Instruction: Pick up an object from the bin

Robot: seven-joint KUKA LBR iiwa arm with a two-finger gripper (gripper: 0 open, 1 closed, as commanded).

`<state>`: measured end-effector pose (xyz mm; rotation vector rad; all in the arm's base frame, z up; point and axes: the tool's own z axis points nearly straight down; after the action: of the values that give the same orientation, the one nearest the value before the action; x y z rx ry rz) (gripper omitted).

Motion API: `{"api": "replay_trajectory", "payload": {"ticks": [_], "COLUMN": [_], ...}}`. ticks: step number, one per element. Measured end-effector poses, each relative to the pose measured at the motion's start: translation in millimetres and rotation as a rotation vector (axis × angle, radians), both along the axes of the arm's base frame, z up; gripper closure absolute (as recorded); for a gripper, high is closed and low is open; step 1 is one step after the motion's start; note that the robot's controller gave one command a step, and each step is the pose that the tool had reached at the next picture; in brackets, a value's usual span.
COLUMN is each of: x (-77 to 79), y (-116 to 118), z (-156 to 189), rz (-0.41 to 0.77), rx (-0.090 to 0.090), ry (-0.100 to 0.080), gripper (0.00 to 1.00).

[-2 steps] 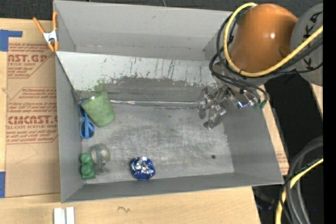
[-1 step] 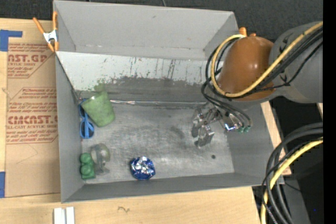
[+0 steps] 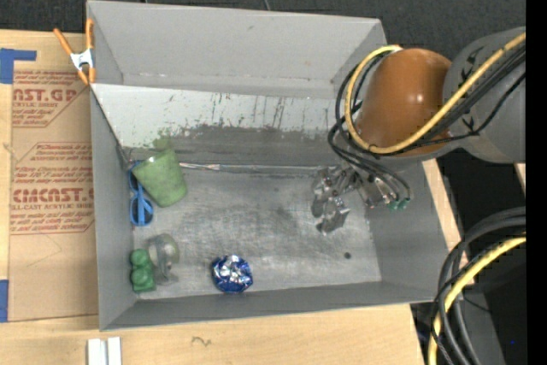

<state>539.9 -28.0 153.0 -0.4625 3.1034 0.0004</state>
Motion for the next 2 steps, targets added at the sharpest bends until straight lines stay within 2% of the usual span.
{"api": "replay_trajectory", "payload": {"ticks": [1,2], "x": [-46.1,-60.0], "y": [62,123], "z": [-7,3], "rz": [-0.047,-0.051], "rx": [0.004,0.004], "ry": [0.008,0.004], "gripper": [1.00,1.00]}}
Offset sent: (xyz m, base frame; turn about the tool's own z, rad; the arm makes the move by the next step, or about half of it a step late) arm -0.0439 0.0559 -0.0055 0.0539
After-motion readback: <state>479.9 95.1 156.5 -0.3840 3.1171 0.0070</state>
